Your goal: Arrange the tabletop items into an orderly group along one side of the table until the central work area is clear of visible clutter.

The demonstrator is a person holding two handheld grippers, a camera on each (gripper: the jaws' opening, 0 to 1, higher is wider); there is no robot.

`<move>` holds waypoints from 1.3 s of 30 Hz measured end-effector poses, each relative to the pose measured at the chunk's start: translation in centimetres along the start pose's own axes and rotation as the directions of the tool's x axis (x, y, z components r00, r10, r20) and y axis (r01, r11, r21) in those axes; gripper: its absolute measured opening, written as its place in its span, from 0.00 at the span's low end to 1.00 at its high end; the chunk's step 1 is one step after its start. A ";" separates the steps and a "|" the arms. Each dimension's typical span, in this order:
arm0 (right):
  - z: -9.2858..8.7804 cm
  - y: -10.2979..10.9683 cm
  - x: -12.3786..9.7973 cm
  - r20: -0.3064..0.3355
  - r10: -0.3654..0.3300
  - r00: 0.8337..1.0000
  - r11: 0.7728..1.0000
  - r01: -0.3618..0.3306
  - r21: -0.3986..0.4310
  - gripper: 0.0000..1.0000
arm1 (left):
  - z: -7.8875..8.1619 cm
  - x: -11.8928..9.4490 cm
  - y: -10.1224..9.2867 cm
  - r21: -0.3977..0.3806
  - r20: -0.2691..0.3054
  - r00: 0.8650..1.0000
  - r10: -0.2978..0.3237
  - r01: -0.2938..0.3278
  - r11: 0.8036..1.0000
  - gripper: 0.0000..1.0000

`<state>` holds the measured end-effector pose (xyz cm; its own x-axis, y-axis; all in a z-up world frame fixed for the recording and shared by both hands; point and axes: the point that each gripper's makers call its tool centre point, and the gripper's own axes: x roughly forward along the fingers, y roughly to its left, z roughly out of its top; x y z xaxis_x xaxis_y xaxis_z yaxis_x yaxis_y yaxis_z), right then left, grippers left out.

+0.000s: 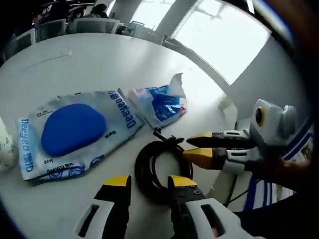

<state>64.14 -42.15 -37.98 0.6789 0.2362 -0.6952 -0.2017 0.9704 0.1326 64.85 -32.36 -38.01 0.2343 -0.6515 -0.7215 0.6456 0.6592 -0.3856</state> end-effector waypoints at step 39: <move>5.2 1.0 -7.2 0.126 0.089 0.988 0.993 -0.078 -0.093 0.97 | -1.7 -20.1 9.3 -0.080 0.315 0.928 0.200 -0.184 0.980 0.95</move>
<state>62.78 -42.62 -29.19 0.7419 0.3263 -0.5858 -0.3188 0.9402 0.1199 64.92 -12.47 -28.05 0.5756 -0.5911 -0.5651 0.5312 0.7956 -0.2911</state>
